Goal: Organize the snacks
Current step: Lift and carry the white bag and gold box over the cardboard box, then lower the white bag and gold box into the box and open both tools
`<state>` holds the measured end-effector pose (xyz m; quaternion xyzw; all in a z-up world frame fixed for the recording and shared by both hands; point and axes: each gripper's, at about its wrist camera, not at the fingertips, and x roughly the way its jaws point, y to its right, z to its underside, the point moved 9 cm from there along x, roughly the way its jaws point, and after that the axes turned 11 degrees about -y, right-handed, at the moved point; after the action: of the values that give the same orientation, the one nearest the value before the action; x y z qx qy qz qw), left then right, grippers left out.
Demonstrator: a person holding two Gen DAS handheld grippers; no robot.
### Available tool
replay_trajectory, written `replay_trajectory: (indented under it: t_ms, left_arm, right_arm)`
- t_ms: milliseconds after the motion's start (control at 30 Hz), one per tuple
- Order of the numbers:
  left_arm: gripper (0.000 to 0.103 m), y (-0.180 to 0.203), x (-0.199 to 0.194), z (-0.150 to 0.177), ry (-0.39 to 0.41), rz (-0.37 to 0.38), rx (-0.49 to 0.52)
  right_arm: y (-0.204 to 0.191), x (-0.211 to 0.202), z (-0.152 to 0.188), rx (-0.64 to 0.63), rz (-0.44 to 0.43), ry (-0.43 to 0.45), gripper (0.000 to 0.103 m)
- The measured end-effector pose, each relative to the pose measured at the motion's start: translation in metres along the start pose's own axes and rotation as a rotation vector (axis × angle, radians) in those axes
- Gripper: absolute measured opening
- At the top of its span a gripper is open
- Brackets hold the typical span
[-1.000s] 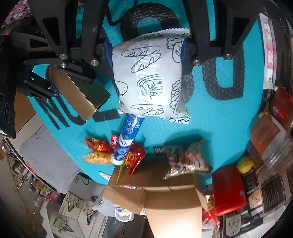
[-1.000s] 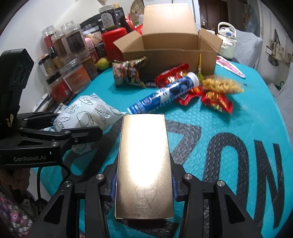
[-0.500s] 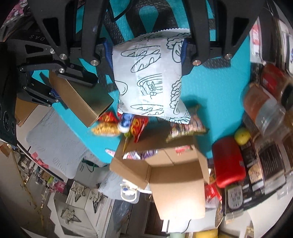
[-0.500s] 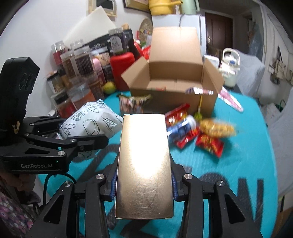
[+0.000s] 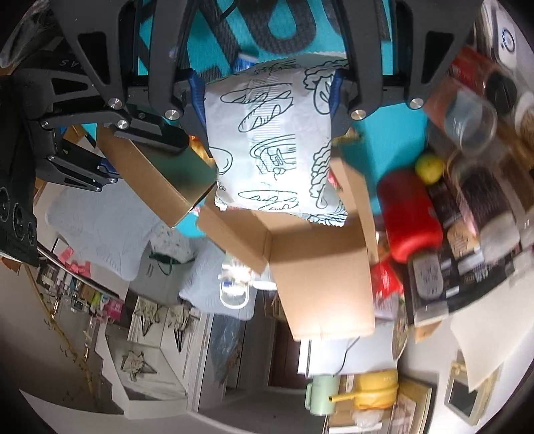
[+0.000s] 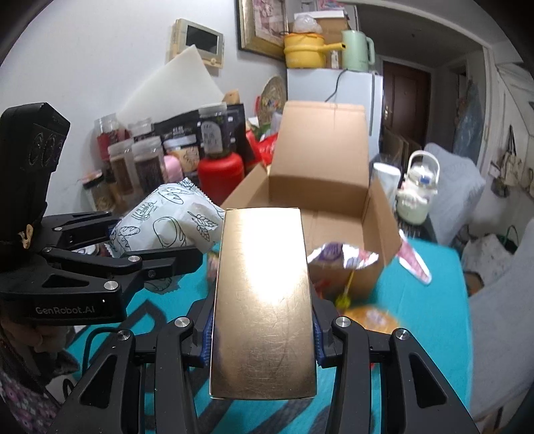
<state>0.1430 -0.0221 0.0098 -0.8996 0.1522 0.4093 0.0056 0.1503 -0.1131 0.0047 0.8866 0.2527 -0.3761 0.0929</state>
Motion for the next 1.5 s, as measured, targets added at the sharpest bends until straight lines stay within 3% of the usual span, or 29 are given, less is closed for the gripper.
replay_trajectory:
  t_ms: [400, 633, 1100, 1500]
  left_arm:
    - [0.054, -0.022, 0.023, -0.076, 0.079, -0.037, -0.015]
    - [0.054, -0.041, 0.048, -0.110, 0.087, -0.077, -0.022]
    - [0.054, -0.089, 0.128, -0.148, -0.007, -0.154, -0.067]
    - [0.054, -0.120, 0.189, -0.148, -0.139, -0.200, -0.105]
  right_arm:
    - [0.029, 0.021, -0.069, -0.036, 0.030, 0.064, 0.043]
    - [0.051, 0.049, -0.100, -0.027, 0.047, 0.067, 0.043]
    - [0.088, 0.138, -0.132, -0.004, 0.076, -0.058, 0.043]
    - [0.108, 0.201, -0.133, 0.020, 0.085, -0.181, 0.043]
